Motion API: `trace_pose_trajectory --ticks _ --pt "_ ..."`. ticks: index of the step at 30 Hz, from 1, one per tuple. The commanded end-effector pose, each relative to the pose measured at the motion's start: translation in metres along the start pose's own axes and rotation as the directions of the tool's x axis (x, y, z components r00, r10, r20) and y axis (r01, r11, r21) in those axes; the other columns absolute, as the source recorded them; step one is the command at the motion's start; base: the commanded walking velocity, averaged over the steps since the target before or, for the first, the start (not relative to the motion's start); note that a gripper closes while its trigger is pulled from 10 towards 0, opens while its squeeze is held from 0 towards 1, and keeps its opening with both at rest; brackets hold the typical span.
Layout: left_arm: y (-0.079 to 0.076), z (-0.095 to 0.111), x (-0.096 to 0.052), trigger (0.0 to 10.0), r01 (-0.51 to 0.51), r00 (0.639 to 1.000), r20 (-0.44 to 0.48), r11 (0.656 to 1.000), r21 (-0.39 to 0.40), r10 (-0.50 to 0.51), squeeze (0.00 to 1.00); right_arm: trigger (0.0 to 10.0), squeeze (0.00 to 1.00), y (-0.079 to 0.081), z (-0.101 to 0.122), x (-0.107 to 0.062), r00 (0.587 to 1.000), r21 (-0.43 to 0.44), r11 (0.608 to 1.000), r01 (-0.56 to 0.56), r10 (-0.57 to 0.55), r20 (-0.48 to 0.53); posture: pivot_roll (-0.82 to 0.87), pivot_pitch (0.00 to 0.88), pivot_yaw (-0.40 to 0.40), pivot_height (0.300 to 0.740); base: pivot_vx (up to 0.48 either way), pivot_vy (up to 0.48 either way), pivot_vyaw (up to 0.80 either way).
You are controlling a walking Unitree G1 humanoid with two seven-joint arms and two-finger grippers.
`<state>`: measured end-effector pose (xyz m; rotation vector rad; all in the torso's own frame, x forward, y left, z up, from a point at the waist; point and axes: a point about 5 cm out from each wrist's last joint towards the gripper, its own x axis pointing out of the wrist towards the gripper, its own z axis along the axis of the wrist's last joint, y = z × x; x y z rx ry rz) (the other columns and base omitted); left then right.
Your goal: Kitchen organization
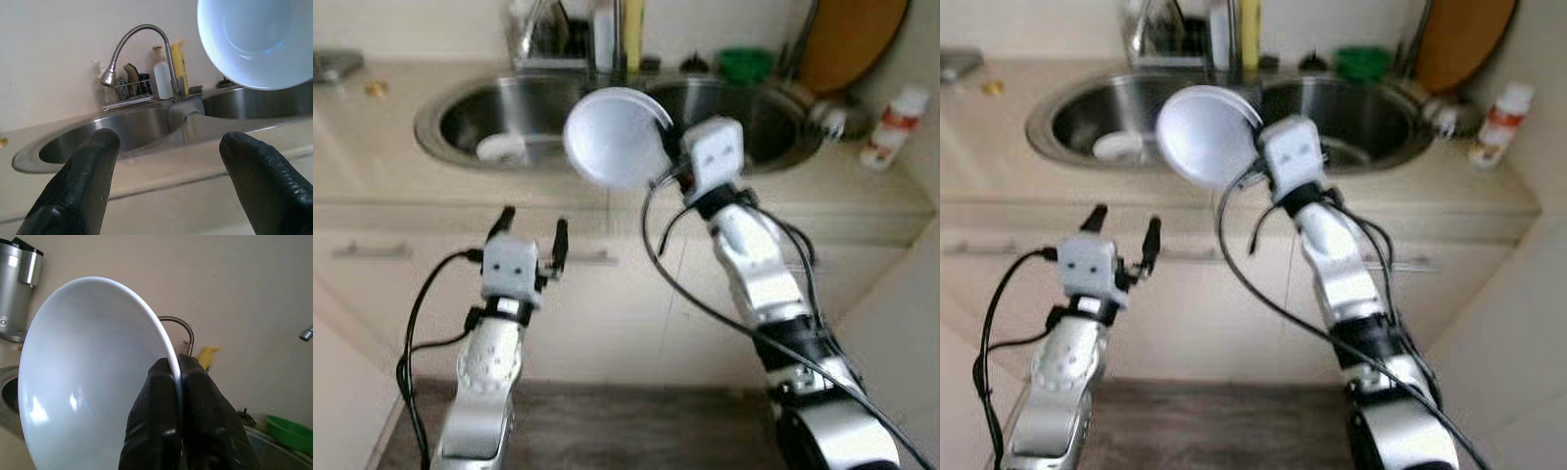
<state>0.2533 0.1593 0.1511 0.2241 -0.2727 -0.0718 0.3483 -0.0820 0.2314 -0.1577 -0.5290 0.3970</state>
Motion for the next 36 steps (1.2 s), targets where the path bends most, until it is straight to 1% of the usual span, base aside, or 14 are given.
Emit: trace_pose_trajectory --ticks 1,8,11,19,27,32,35,36 --pt "0.005 0.001 0.0 10.0 -0.014 1.0 0.002 1.0 0.007 0.014 0.0 10.0 0.0 0.007 0.008 0.007 0.999 0.014 1.0 -0.019 0.018 0.033 0.03 0.0 -0.032 0.74 0.311 0.0 0.0" --pt "0.005 0.0 0.0 10.0 -0.013 1.0 0.002 1.0 0.007 0.013 0.0 10.0 0.0 0.005 0.007 0.008 1.0 0.011 1.0 -0.003 0.002 0.027 0.03 0.0 -0.032 0.74 0.308 0.0 0.0" --pt "0.004 0.001 0.0 10.0 -0.013 1.0 0.003 1.0 0.007 0.013 0.0 10.0 0.0 0.0 0.003 0.01 0.999 0.006 0.999 0.034 -0.034 -0.001 0.03 0.0 -0.032 0.74 0.309 0.0 0.0" --pt "0.004 0.001 0.0 10.0 -0.012 1.0 0.004 1.0 0.006 0.012 0.0 10.0 0.0 -0.007 -0.005 0.01 0.995 0.001 0.996 0.087 -0.087 -0.048 0.03 0.0 -0.032 0.74 0.308 0.0 0.0" --pt "0.004 0.001 0.001 10.0 -0.008 1.0 0.004 1.0 0.006 0.008 0.0 10.0 0.0 -0.006 -0.012 0.012 0.992 -0.006 0.996 0.09 -0.09 -0.091 0.04 0.0 -0.031 0.74 0.308 0.0 0.0" --pt "0.004 0.001 0.001 10.0 -0.008 1.0 0.007 1.0 0.006 0.008 0.0 10.0 0.0 -0.004 -0.028 0.013 0.979 -0.045 0.996 0.072 -0.079 -0.19 0.04 0.0 -0.031 0.74 0.307 0.0 0.0" --pt "0.004 0.001 0.001 10.0 -0.008 1.0 0.008 1.0 0.007 0.008 0.0 10.0 0.0 -0.007 -0.036 0.014 0.964 -0.039 0.994 0.098 -0.105 -0.244 0.04 0.0 -0.032 0.74 0.306 0.0 0.0" --pt "0.004 0.001 0.001 10.0 -0.008 1.0 0.008 1.0 0.007 0.008 0.0 10.0 0.0 -0.007 -0.036 0.014 0.964 -0.039 0.994 0.098 -0.105 -0.244 0.04 0.0 -0.032 0.74 0.304 0.0 0.0"
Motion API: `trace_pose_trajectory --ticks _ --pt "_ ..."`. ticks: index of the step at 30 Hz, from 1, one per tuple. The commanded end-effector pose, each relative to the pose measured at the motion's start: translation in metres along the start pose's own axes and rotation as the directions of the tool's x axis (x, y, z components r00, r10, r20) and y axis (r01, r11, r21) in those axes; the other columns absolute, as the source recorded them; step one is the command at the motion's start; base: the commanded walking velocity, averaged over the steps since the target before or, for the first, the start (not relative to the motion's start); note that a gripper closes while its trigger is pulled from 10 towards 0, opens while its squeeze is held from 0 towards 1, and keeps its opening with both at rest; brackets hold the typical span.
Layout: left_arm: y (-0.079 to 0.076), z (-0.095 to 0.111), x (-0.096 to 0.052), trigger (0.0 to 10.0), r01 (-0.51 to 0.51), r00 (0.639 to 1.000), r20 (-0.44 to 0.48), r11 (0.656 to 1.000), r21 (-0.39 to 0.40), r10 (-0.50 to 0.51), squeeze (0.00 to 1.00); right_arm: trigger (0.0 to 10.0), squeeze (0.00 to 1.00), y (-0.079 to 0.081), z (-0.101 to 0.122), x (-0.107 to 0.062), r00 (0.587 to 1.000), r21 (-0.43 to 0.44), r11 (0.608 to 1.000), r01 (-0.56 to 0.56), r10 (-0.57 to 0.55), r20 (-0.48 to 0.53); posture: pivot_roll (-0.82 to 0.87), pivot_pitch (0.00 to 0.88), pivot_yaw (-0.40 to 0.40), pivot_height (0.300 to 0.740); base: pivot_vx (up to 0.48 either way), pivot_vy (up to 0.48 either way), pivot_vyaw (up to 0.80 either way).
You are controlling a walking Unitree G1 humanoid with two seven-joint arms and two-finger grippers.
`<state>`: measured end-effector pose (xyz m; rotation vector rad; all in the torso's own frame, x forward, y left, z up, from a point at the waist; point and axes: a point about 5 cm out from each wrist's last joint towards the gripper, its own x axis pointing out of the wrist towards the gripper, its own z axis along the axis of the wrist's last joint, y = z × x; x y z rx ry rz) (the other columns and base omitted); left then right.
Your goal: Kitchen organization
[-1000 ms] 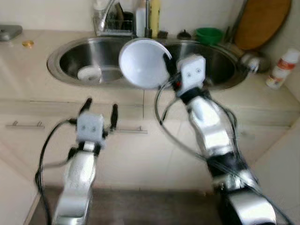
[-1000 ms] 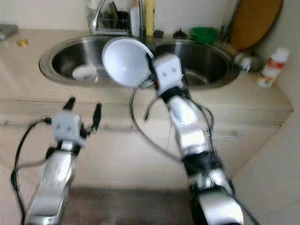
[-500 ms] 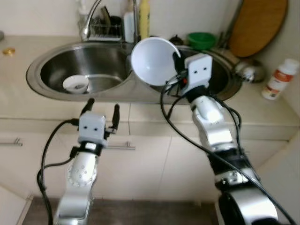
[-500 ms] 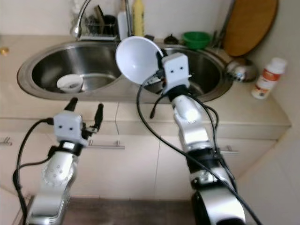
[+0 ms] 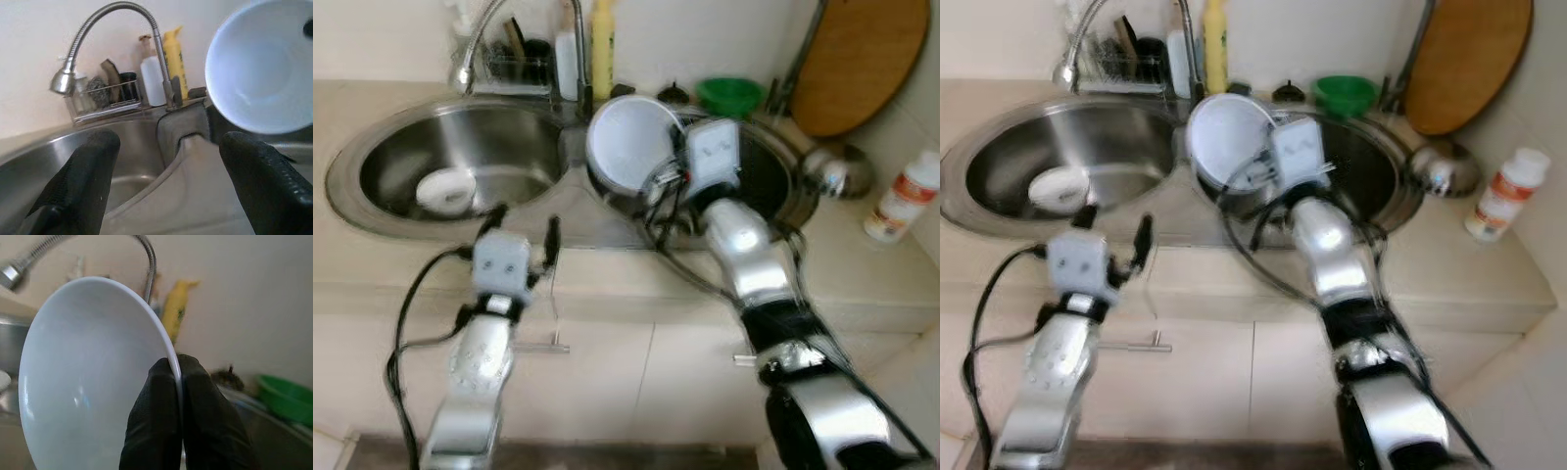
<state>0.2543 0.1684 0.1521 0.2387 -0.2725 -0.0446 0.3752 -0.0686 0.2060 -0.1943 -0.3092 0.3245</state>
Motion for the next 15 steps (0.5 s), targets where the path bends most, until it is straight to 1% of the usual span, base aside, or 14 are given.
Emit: trace_pose_trajectory --ticks 1,2,5,6,8,9,10,11,12,13,14,15 --pt "-0.005 0.002 0.001 10.0 0.017 1.0 0.012 1.0 -0.011 -0.017 0.0 10.0 0.0 -0.017 -0.002 0.001 0.998 -0.015 0.998 0.058 -0.058 -0.024 0.04 0.0 -0.032 0.74 0.304 0.0 0.0" --pt "-0.005 0.002 0.001 10.0 0.016 1.0 0.008 1.0 -0.009 -0.016 0.0 10.0 0.0 -0.017 -0.004 0.001 0.997 -0.027 0.998 0.063 -0.064 -0.04 0.05 0.0 -0.031 0.74 0.24 0.0 0.0" --pt "-0.006 0.002 0.001 10.0 0.018 1.0 0.01 1.0 -0.012 -0.018 0.0 10.0 0.0 -0.018 -0.016 0.002 0.988 -0.076 0.994 0.08 -0.089 -0.128 0.05 0.0 -0.031 0.74 0.0 0.0 0.0" --pt "-0.006 0.002 0.001 10.0 0.018 1.0 0.01 1.0 -0.012 -0.018 0.0 10.0 0.0 -0.018 -0.016 0.002 0.988 -0.076 0.994 0.08 -0.089 -0.128 0.05 0.0 -0.031 0.74 0.0 0.0 0.0" --pt "-0.007 0.003 0.001 10.0 0.02 1.0 0.014 1.0 -0.013 -0.02 0.0 10.0 0.0 -0.019 -0.024 0.0 0.98 -0.098 0.992 0.078 -0.094 -0.173 0.05 0.0 -0.029 0.74 0.0 0.0 0.0" --pt "-0.007 0.002 0.001 10.0 0.021 1.0 0.013 1.0 -0.012 -0.021 0.0 10.0 0.04 -0.019 -0.028 -0.001 0.976 -0.106 0.991 0.079 -0.098 -0.196 0.05 0.0 -0.029 0.74 0.0 0.0 0.0" --pt "-0.007 0.002 0.001 10.0 0.021 1.0 0.013 1.0 -0.012 -0.021 0.0 10.0 0.04 -0.019 -0.028 -0.001 0.976 -0.106 0.991 0.079 -0.098 -0.196 0.05 0.0 -0.029 0.74 0.0 0.0 0.0" --pt "-0.007 0.002 0.001 10.0 0.022 1.0 0.013 1.0 -0.012 -0.022 0.0 10.0 0.13 -0.02 -0.033 -0.003 0.967 -0.133 0.988 0.072 -0.102 -0.234 0.05 0.0 -0.029 0.74 0.0 0.0 0.0" --pt "-0.007 0.002 0.001 10.0 0.024 1.0 0.011 1.0 -0.011 -0.024 0.0 10.0 0.13 -0.02 -0.038 -0.004 0.96 -0.153 0.986 0.067 -0.106 -0.26 0.05 0.0 -0.028 0.74 0.0 0.0 0.0" --pt "-0.008 0.002 0.001 10.0 0.025 1.0 0.009 1.0 -0.011 -0.025 0.0 10.0 0.15 -0.02 -0.042 -0.006 0.954 -0.159 0.986 0.057 -0.101 -0.284 0.05 0.0 -0.028 0.74 0.0 0.0 0.0" --pt "-0.008 0.002 0.001 10.0 0.025 1.0 0.009 1.0 -0.011 -0.025 0.0 10.0 0.15 -0.02 -0.042 -0.006 0.954 -0.159 0.986 0.057 -0.101 -0.284 0.05 0.0 -0.028 0.74 0.0 0.0 0.0" --pt "-0.008 0.001 0.001 10.0 0.027 1.0 0.008 1.0 -0.011 -0.027 0.0 10.0 0.35 -0.02 -0.047 -0.008 0.947 -0.166 0.985 0.043 -0.094 -0.309 0.04 0.0 -0.027 0.74 0.0 0.0 0.0"
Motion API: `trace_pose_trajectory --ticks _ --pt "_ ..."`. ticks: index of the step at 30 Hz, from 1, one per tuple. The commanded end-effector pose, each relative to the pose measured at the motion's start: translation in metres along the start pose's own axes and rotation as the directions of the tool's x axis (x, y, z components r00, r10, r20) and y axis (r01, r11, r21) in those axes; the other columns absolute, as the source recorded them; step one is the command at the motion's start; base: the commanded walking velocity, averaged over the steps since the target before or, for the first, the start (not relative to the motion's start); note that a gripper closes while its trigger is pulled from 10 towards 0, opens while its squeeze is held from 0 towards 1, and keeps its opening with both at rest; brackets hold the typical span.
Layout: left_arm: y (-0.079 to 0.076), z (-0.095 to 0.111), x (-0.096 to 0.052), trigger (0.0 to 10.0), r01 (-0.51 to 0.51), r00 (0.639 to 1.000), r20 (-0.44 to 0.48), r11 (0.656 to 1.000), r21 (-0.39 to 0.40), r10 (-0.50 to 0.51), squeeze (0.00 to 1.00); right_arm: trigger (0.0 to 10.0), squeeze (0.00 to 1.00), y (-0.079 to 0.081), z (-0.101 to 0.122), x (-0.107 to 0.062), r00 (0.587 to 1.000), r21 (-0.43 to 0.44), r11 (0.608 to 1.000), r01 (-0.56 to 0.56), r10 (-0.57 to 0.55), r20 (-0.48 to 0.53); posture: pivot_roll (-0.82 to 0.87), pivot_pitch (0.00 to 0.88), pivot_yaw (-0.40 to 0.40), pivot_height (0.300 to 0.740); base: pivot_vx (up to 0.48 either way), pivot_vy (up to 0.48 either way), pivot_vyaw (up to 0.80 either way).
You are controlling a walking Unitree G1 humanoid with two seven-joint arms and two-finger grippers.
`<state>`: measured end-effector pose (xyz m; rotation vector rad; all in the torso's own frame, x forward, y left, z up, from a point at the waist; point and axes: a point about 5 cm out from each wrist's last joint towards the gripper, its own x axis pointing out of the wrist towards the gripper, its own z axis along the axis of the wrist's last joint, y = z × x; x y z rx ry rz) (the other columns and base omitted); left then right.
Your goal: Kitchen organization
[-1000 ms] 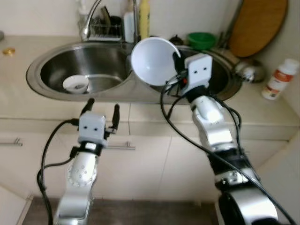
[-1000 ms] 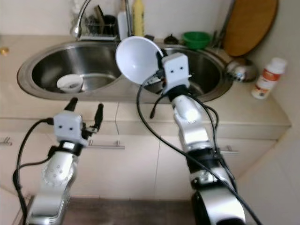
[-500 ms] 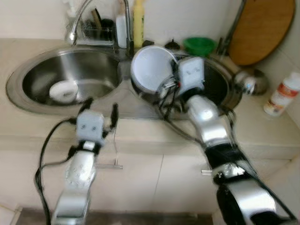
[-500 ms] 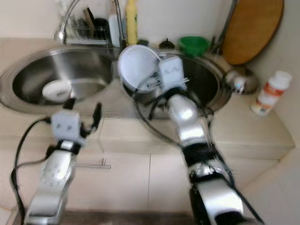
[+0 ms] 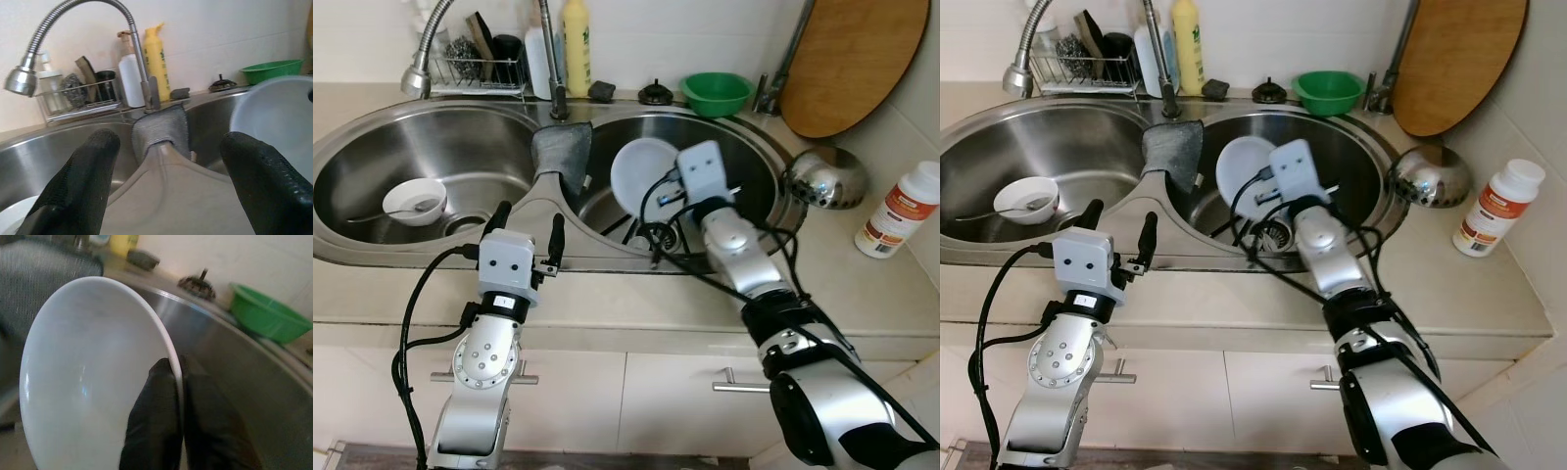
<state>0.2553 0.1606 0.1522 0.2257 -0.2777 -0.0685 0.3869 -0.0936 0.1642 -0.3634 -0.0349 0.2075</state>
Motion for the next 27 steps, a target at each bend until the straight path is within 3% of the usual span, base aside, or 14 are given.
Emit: trace_pose_trajectory --ticks 1,2,17,27 --pt "-0.001 -0.001 -0.001 10.0 0.007 1.0 -0.002 1.0 0.006 -0.007 0.0 10.0 0.66 -0.002 -0.004 0.0 0.999 -0.022 1.0 -0.002 0.001 -0.033 0.04 0.0 -0.027 0.74 0.0 0.0 0.0" --pt "-0.001 -0.001 -0.001 10.0 0.008 1.0 -0.003 1.0 0.006 -0.008 0.0 10.0 1.0 0.0 -0.008 0.0 0.999 -0.023 1.0 -0.019 0.018 -0.05 0.04 0.0 -0.027 0.74 0.0 0.0 0.0" --pt "-0.002 -0.003 -0.002 10.0 0.019 1.0 -0.014 1.0 0.012 -0.019 0.0 10.0 1.0 0.011 -0.017 -0.004 0.992 -0.012 0.996 -0.092 0.09 -0.092 0.04 0.0 -0.023 0.74 0.0 0.0 0.0" --pt "-0.002 -0.004 -0.001 10.0 0.025 0.999 -0.023 1.0 0.016 -0.024 0.0 10.0 1.0 0.03 -0.027 -0.012 0.953 -0.01 0.961 -0.277 0.273 -0.132 0.04 0.0 -0.022 0.74 0.0 0.0 0.0"
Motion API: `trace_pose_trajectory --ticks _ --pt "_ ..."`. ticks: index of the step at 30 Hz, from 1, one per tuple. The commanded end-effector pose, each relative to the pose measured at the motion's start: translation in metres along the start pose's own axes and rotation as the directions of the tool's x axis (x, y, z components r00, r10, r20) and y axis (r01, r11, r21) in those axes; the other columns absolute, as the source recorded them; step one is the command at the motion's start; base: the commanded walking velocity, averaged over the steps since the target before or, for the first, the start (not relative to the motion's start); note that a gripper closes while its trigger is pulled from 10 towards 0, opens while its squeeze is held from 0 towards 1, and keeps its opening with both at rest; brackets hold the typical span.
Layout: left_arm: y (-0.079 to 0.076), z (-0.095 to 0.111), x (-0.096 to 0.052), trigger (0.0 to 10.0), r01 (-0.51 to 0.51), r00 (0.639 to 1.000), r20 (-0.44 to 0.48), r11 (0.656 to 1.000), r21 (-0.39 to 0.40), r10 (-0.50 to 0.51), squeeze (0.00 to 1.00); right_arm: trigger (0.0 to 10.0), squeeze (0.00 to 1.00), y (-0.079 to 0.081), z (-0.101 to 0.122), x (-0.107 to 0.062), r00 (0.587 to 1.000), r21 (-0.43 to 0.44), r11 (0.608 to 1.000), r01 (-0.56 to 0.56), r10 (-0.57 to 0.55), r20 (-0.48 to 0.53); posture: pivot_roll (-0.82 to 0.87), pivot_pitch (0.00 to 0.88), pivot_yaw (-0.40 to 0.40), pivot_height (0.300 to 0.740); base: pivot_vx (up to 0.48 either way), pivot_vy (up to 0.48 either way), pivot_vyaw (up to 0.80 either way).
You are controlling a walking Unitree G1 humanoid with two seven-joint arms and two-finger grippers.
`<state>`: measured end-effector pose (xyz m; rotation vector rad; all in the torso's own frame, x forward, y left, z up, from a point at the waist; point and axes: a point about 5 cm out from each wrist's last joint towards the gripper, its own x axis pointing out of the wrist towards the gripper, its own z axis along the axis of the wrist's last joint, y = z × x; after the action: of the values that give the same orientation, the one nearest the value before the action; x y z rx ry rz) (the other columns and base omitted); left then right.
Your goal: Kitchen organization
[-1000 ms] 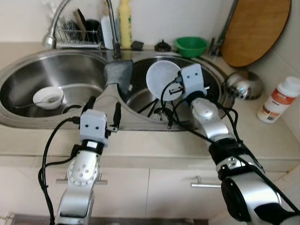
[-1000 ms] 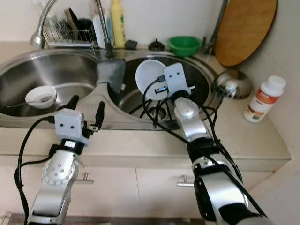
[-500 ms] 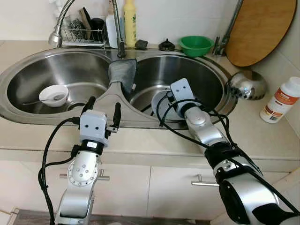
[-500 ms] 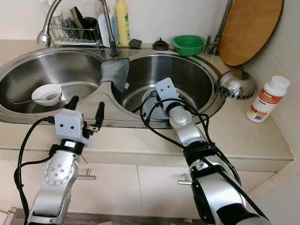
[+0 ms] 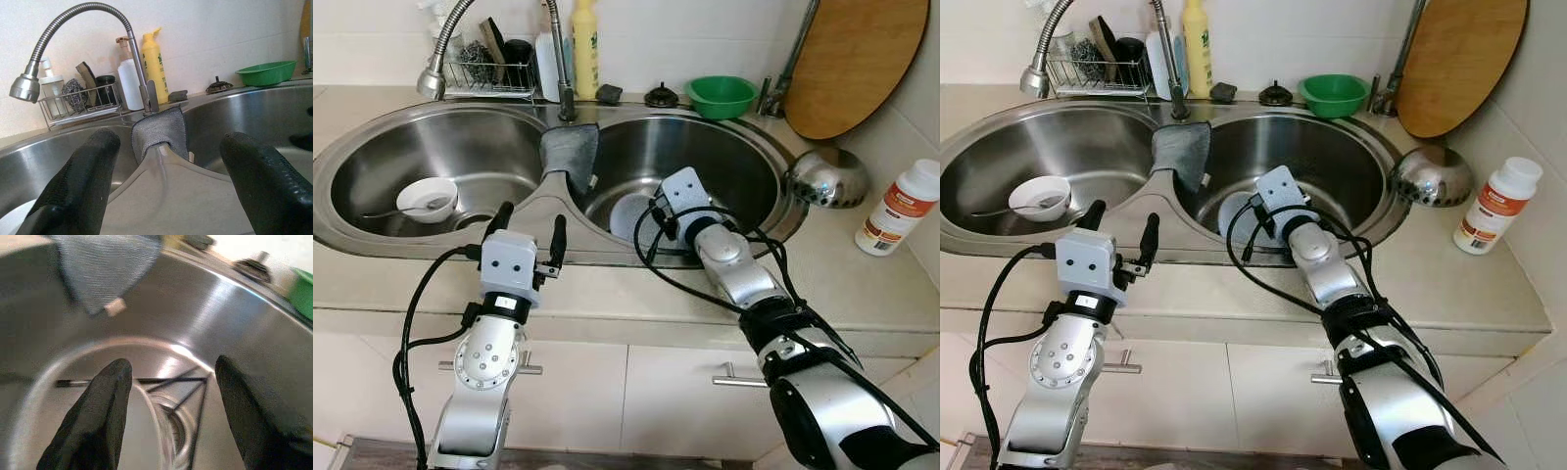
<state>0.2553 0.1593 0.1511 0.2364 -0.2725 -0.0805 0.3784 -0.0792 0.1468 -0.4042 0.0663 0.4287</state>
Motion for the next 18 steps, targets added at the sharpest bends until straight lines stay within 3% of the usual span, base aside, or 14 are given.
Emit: trace_pose_trajectory --ticks 1,7,12,14,15,16,18 --pt "-0.001 -0.003 0.0 10.0 0.011 1.0 -0.02 1.0 0.009 -0.011 0.0 10.0 1.0 0.015 -0.02 -0.004 0.992 -0.009 0.996 -0.093 0.092 -0.082 0.04 0.0 -0.022 0.74 0.0 0.0 0.0" --pt "-0.001 -0.004 0.001 10.0 0.011 1.0 -0.024 1.0 0.011 -0.011 0.0 10.0 1.0 0.019 -0.025 -0.007 0.976 -0.058 0.98 -0.19 0.183 -0.119 0.04 0.0 -0.022 0.74 0.0 0.0 0.0" --pt "-0.001 -0.004 0.001 10.0 0.009 1.0 -0.025 1.0 0.01 -0.009 0.0 10.0 1.0 0.011 -0.019 -0.006 0.99 -0.061 0.991 -0.118 0.112 -0.088 0.04 0.0 -0.022 0.74 0.0 0.0 0.0" --pt "0.0 -0.004 0.001 10.0 0.003 1.0 -0.022 1.0 0.005 -0.003 0.0 10.0 1.0 0.001 -0.005 -0.004 1.0 0.003 1.0 -0.004 0.004 -0.001 0.04 0.0 -0.025 0.74 0.0 0.0 0.0" --pt "0.0 -0.004 0.001 10.0 0.003 1.0 -0.021 1.0 0.004 -0.003 0.0 10.0 0.0 -0.001 0.003 -0.005 0.998 0.048 0.998 0.032 -0.035 0.049 0.04 0.0 -0.024 0.74 0.0 0.0 0.0" --pt "0.0 -0.004 0.001 10.0 0.003 1.0 -0.021 1.0 0.004 -0.003 0.0 10.0 0.0 -0.001 0.003 -0.005 0.998 0.048 0.998 0.032 -0.035 0.049 0.04 0.0 -0.024 0.74 0.0 0.0 0.0" --pt "-0.001 -0.002 0.001 10.0 0.0 1.0 -0.013 1.0 -0.011 0.0 0.0 10.0 0.0 -0.004 0.018 -0.009 0.983 0.137 0.988 0.065 -0.087 0.161 0.04 0.0 -0.024 0.74 0.0 0.0 0.0"
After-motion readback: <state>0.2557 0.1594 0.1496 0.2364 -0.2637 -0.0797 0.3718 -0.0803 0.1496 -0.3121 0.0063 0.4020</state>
